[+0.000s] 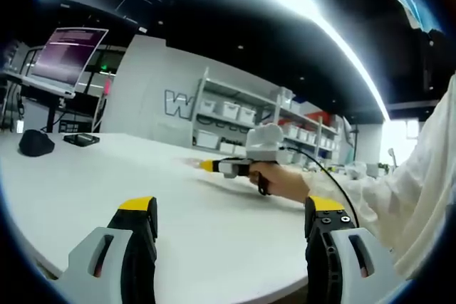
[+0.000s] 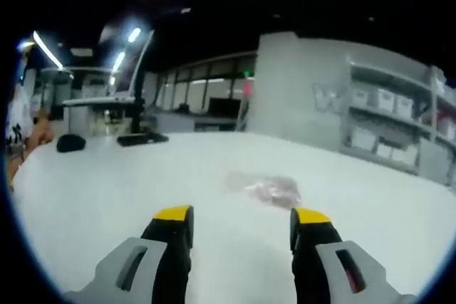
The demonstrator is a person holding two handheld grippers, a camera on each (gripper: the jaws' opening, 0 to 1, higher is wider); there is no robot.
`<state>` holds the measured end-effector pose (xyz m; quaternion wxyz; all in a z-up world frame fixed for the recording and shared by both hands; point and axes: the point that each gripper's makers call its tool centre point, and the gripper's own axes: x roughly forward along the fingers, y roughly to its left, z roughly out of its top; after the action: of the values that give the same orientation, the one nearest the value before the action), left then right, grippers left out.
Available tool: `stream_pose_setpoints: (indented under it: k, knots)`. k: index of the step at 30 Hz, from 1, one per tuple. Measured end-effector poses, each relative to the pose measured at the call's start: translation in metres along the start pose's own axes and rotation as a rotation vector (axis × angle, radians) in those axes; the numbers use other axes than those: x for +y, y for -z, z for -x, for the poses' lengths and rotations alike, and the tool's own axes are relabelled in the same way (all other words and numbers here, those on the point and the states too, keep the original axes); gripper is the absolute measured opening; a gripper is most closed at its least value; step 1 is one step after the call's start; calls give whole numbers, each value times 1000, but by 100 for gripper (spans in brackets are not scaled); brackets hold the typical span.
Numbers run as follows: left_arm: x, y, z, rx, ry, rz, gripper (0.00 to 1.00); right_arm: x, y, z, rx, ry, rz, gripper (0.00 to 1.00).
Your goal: Open the resealable bag by pulling the two sides of the seal apart until the entire bag opening is separated and visibly accessible.
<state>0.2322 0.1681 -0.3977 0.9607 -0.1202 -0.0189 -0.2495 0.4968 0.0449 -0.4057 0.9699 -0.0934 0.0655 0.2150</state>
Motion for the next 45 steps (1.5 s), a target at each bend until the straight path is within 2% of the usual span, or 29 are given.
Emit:
stream_pose_setpoints:
  k: [10,18,37,45]
  knots:
    - [1,0,-1,-2,-1,2,84,-1,1,-4,5,0,8,53]
    - [2,0,-2,-3,3,1,84,2,-5,-11,5,-1,39,52]
    - [3,0,-4,0,10,4,84,5,-18,-27,-23,4,282,48]
    - [4,1,-3,1,8,6,84,2,-18,-37,-24,-2,303,46]
